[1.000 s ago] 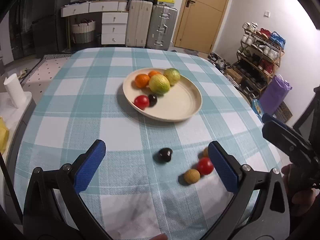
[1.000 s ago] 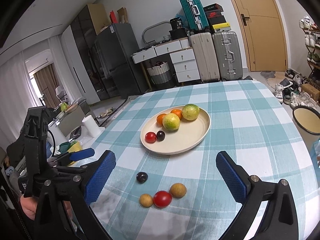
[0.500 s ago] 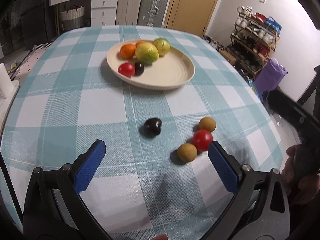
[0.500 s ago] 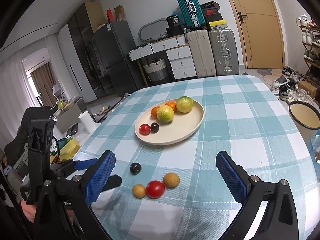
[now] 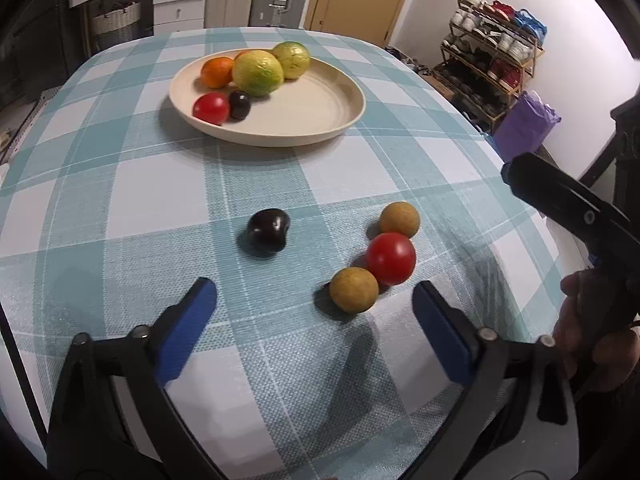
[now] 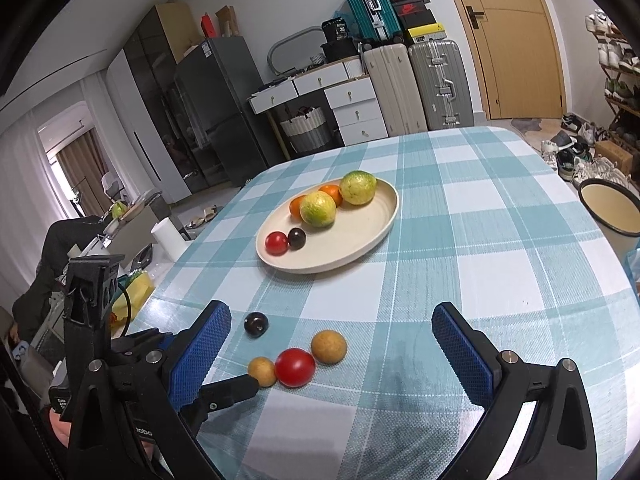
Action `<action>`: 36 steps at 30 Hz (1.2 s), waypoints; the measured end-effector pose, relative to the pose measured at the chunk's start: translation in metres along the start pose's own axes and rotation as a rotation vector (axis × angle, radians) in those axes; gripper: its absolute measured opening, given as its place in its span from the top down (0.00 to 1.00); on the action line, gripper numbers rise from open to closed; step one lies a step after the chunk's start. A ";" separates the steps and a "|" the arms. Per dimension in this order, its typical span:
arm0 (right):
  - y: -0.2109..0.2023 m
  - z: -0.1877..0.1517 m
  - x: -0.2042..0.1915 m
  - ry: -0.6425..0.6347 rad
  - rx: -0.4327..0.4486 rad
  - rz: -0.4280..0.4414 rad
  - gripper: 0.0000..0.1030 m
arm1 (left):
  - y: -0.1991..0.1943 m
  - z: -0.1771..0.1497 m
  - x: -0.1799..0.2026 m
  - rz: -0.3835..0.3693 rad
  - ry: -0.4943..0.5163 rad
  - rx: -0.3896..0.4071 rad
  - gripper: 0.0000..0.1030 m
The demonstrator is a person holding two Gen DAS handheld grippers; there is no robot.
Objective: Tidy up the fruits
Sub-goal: 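Close the left gripper on a brown round fruit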
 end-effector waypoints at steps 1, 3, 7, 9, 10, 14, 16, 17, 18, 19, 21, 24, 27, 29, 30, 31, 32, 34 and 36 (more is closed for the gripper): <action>0.001 -0.001 0.002 0.004 -0.003 -0.001 0.00 | 0.001 0.000 0.002 -0.010 0.007 0.000 0.15; 0.002 -0.002 0.004 0.011 -0.008 0.000 0.00 | 0.001 0.000 0.005 -0.026 0.021 0.002 0.22; 0.004 -0.003 0.006 0.013 -0.013 0.000 0.00 | 0.000 -0.001 0.015 -0.085 0.053 -0.003 0.39; 0.005 -0.004 0.008 0.018 -0.018 0.002 0.00 | 0.000 -0.001 0.019 -0.098 0.078 -0.004 0.51; 0.006 -0.004 0.009 0.021 -0.021 0.003 0.00 | 0.000 -0.002 0.021 -0.103 0.091 -0.007 0.56; 0.007 -0.008 0.011 0.032 -0.032 0.008 0.00 | 0.004 -0.004 0.020 -0.123 0.087 -0.028 0.64; 0.008 -0.009 0.011 0.034 -0.034 0.009 0.00 | 0.005 -0.004 0.019 -0.122 0.089 -0.023 0.70; 0.008 -0.009 0.011 0.035 -0.035 0.009 0.00 | 0.005 -0.004 0.019 -0.126 0.089 -0.024 0.73; 0.008 -0.010 0.011 0.035 -0.038 0.011 0.00 | 0.005 -0.005 0.019 -0.131 0.089 -0.023 0.73; 0.009 -0.010 0.011 0.037 -0.040 0.012 0.00 | 0.005 -0.005 0.018 -0.136 0.085 -0.021 0.74; 0.010 -0.011 0.011 0.041 -0.045 0.014 0.00 | 0.003 -0.007 0.017 -0.145 0.082 -0.019 0.74; 0.012 -0.013 0.012 0.047 -0.053 0.017 0.00 | 0.002 -0.008 0.016 -0.147 0.082 -0.018 0.74; 0.014 -0.015 0.014 0.059 -0.062 0.023 0.00 | -0.002 -0.009 0.012 -0.148 0.078 -0.014 0.74; 0.015 -0.016 0.014 0.078 -0.071 0.055 0.00 | -0.005 -0.008 0.009 -0.150 0.072 -0.007 0.74; 0.016 -0.017 0.015 0.086 -0.072 0.053 0.00 | -0.007 -0.009 0.008 -0.152 0.069 -0.004 0.74; 0.017 -0.017 0.016 0.092 -0.075 0.047 0.00 | -0.008 -0.008 0.006 -0.158 0.063 -0.001 0.74; 0.018 -0.018 0.017 0.097 -0.081 0.048 0.00 | -0.010 -0.008 0.005 -0.161 0.058 0.002 0.74; 0.020 -0.020 0.016 0.104 -0.088 0.052 0.00 | -0.011 -0.008 0.002 -0.162 0.049 0.007 0.74; 0.022 -0.021 0.015 0.105 -0.093 0.050 0.00 | -0.013 -0.008 0.000 -0.166 0.041 0.010 0.74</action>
Point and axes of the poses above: each gripper's, at about its wrist camera, not at the fingertips, and y roughly the way its jaws point, x to its right, z to its top, the point moved 8 cm from there along y, roughly the way its jaws point, and after that the axes turned 4 degrees about z, right-handed, at the moved point
